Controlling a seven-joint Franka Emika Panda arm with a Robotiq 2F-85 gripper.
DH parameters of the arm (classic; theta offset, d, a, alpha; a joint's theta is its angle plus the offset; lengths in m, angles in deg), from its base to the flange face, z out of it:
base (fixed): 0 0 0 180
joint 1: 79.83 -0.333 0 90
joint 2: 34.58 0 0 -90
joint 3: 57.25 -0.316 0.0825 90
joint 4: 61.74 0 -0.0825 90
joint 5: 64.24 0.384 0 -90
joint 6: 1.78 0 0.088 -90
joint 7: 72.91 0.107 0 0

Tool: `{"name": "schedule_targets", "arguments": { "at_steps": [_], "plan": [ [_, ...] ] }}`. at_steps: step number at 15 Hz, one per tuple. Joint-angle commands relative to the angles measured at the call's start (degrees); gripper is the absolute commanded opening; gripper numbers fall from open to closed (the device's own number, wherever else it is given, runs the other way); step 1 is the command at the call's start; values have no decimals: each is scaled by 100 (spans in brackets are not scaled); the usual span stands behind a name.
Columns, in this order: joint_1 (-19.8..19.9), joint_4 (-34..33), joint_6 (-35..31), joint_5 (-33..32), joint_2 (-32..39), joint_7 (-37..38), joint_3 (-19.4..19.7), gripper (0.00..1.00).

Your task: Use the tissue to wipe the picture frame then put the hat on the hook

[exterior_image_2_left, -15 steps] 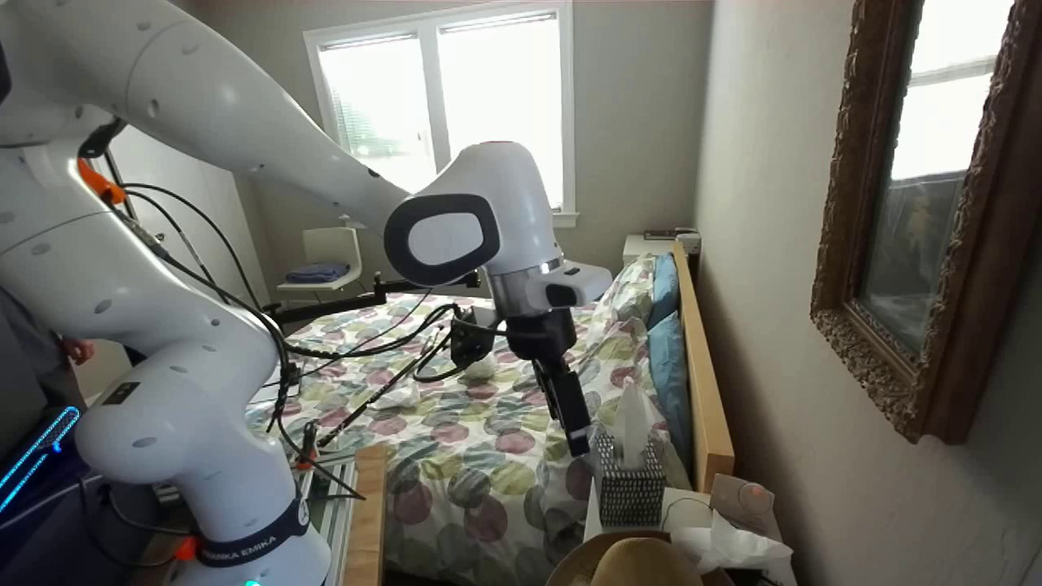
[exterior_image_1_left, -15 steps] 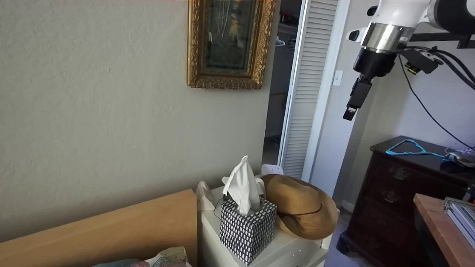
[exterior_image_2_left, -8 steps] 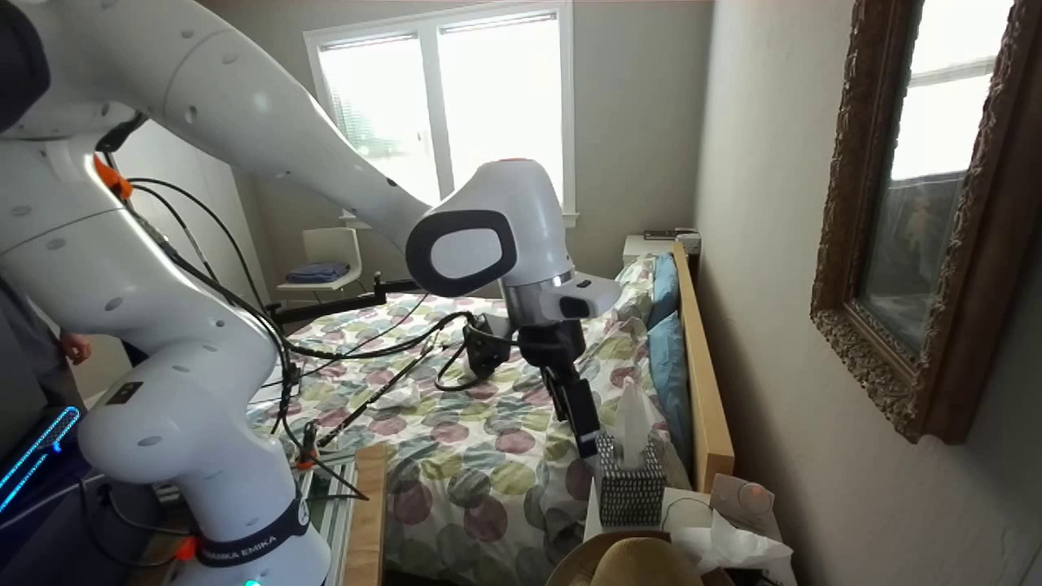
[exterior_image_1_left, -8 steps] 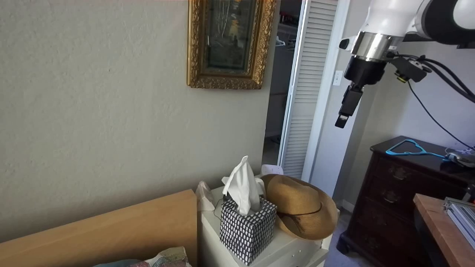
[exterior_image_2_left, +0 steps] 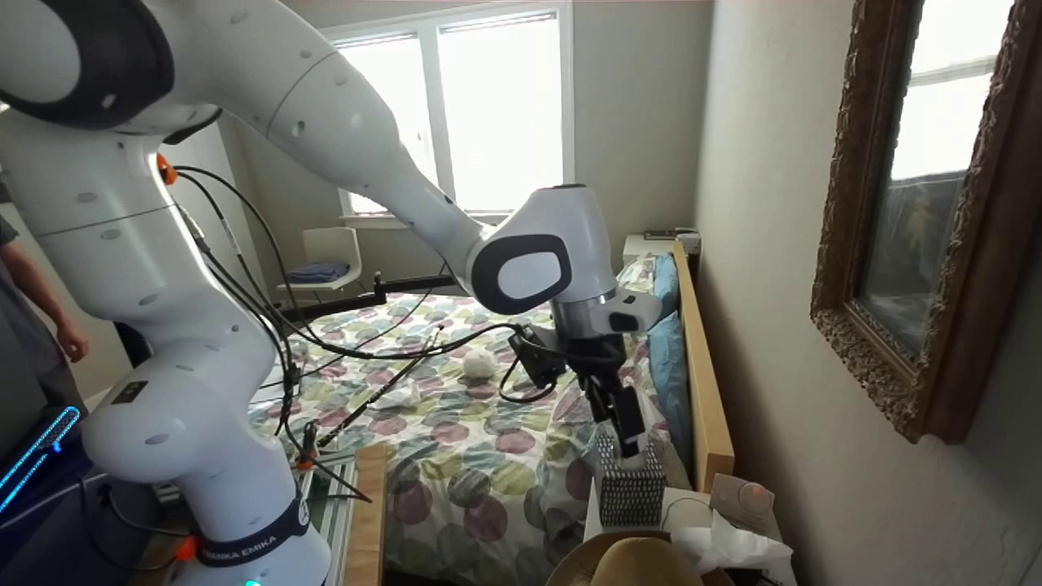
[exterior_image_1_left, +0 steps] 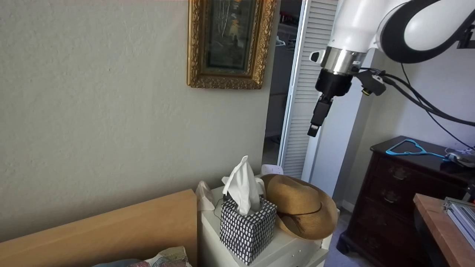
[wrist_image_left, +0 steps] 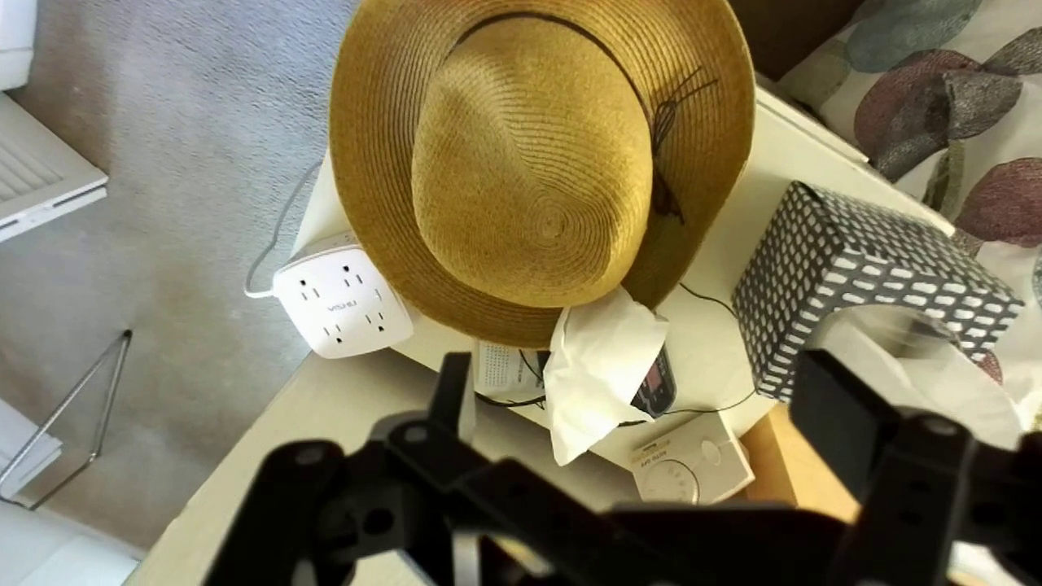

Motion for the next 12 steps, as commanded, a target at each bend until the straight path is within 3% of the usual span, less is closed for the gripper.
{"name": "schedule_targets", "arguments": {
  "at_steps": [1,12],
  "plan": [
    [-160,-931,55,145,1006,194,-35,100],
    [-447,-3295,608,239,3335,197,220,100]
  ]
}}
